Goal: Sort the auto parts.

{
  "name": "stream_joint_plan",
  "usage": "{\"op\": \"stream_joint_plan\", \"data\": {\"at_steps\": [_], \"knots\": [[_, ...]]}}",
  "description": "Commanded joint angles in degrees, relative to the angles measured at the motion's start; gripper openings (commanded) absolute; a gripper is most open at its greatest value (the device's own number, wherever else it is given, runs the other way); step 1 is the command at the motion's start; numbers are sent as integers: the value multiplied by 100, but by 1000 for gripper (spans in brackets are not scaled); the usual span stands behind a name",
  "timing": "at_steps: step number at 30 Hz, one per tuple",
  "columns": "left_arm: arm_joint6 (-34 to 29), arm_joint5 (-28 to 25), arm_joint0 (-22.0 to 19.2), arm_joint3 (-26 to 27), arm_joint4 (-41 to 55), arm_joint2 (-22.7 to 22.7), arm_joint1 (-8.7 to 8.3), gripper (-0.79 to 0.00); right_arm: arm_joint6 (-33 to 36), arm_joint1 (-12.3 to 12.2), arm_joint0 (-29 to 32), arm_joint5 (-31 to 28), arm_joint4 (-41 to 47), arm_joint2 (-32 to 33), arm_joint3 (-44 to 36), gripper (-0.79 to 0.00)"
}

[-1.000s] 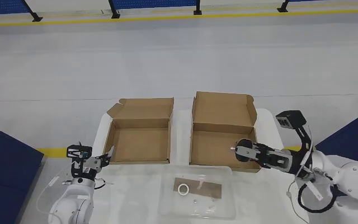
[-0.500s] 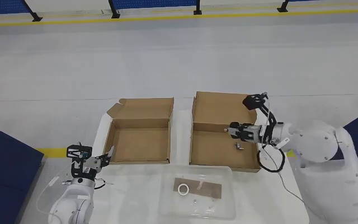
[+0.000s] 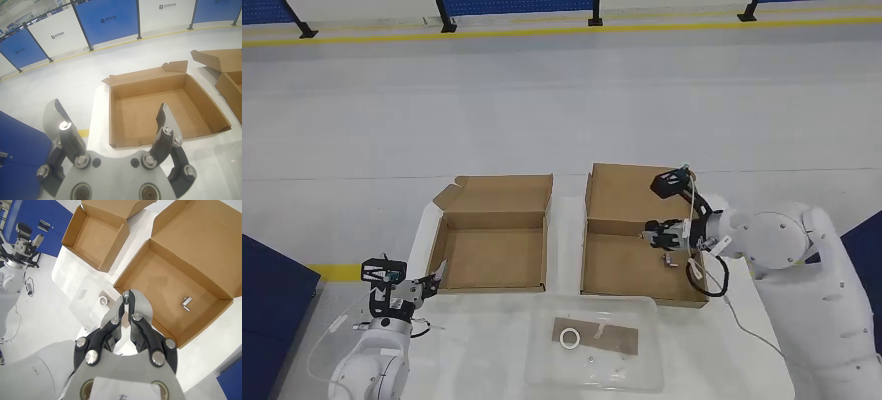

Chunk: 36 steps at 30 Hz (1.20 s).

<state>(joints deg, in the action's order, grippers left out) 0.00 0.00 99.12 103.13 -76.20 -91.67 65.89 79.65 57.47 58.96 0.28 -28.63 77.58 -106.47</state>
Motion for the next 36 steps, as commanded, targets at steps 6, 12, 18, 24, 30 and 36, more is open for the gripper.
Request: {"op": "stream_joint_plan", "data": {"at_steps": [6,12,18,24,30,36], "knots": [[0,0,0,0,0,0,0,0,-133,-11,40,-15,-333,-82,68,-785],[0,0,0,0,0,0,0,0,59,44,-631,295,-885,-661,905,-785],[0,0,0,0,0,0,0,0,43,191,-1273,563,-1276,-1418,2075,-785],[0,0,0,0,0,0,0,0,-123,340,-1559,661,-1378,-1956,2938,-785],[0,0,0,0,0,0,0,0,-104,357,-1652,624,-1656,-2101,2997,-785],[0,0,0,0,0,0,0,0,-226,359,-1579,621,-1696,-2125,3013,-785]]}}
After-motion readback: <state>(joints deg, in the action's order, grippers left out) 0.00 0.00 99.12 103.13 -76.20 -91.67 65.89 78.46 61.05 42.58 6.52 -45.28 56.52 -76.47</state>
